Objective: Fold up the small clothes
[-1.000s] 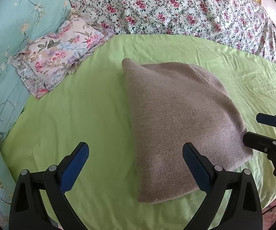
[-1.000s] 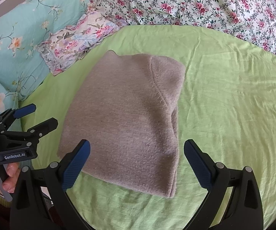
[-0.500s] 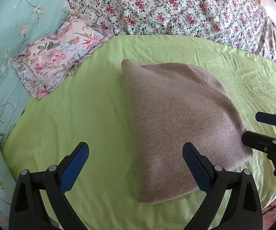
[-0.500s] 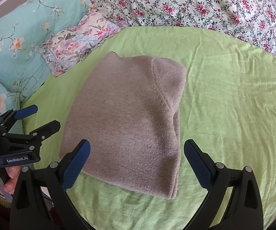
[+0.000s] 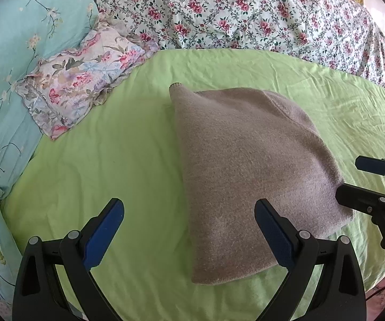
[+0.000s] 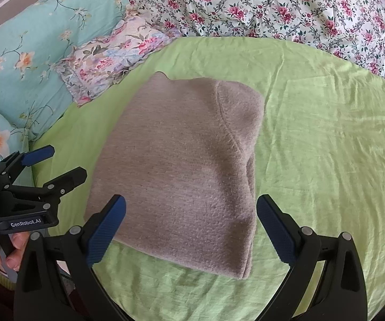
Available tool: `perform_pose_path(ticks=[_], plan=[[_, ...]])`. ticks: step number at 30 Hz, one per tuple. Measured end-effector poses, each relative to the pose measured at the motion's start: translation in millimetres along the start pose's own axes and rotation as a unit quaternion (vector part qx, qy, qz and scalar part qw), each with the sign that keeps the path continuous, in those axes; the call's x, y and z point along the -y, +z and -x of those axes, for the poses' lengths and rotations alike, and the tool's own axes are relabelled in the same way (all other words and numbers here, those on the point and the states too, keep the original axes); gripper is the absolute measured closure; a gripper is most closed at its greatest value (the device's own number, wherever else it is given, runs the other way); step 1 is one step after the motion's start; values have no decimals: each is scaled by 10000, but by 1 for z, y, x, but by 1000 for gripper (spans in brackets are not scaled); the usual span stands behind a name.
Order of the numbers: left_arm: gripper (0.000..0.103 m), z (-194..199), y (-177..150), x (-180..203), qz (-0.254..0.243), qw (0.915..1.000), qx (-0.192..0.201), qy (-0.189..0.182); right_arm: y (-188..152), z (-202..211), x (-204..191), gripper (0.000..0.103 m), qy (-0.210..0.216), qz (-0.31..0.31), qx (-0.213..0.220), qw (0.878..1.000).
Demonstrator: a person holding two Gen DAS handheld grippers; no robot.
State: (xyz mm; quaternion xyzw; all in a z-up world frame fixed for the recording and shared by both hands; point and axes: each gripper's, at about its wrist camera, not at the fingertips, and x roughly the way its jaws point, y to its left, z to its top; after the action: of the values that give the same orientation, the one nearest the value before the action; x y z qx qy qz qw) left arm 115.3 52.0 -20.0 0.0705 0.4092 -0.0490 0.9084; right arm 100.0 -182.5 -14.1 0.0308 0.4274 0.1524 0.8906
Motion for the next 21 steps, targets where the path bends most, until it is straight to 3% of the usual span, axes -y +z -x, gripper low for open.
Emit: perform_pose_path(ticks=[21], plan=[[5,-2,2,3,-45,10000,-9,-22,0,-3,-2,5,-15,-37,-22,10000]])
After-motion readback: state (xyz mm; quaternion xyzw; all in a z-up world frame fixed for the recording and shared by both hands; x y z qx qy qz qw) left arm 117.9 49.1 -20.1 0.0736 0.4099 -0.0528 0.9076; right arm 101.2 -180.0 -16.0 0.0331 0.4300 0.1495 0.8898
